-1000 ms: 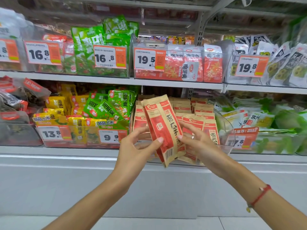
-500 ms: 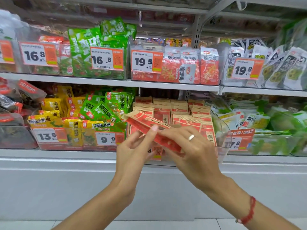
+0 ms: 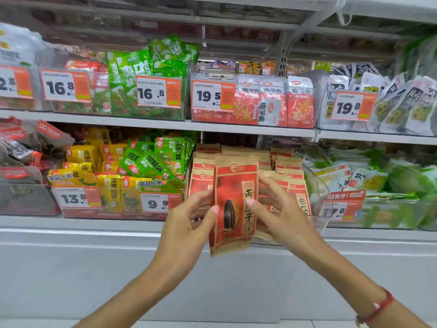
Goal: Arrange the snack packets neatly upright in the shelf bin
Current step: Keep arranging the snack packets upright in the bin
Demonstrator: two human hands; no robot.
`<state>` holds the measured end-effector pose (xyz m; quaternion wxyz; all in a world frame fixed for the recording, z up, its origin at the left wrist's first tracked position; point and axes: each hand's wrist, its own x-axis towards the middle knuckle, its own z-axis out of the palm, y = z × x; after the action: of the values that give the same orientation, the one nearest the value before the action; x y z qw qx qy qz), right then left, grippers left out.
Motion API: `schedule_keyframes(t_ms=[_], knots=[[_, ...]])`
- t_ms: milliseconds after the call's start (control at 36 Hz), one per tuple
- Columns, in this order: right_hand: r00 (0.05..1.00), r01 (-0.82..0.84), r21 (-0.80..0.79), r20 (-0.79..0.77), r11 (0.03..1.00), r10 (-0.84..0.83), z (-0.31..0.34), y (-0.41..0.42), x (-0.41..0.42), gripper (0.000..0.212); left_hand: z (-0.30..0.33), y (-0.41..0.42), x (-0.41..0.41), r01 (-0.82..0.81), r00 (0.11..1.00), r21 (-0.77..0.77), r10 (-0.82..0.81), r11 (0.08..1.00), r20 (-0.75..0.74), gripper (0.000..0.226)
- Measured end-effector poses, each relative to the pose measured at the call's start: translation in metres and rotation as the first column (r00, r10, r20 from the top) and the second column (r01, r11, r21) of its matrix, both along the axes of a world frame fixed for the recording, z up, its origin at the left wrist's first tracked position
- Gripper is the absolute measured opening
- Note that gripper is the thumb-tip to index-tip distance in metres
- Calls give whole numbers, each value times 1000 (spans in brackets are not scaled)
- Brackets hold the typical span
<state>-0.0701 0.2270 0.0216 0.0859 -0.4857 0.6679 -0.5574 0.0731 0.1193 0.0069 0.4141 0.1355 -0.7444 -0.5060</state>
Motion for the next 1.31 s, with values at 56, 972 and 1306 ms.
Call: schedule_keyframes(t_ms=[56,972,1306], knots=[[1000,-3,3,0,1000,3,1,3,-3,38,-2,4,0,10,1000,-44,-10,999,15,28],[915,105,334,-402,937,41,61,-97,-131,10,10,-142,-116,77,732,-894,584,441,352,65],[790,230,548,-588,804,174,52,-105,-122,27,18,-154,-135,136,652,-897,644,420,400,73]])
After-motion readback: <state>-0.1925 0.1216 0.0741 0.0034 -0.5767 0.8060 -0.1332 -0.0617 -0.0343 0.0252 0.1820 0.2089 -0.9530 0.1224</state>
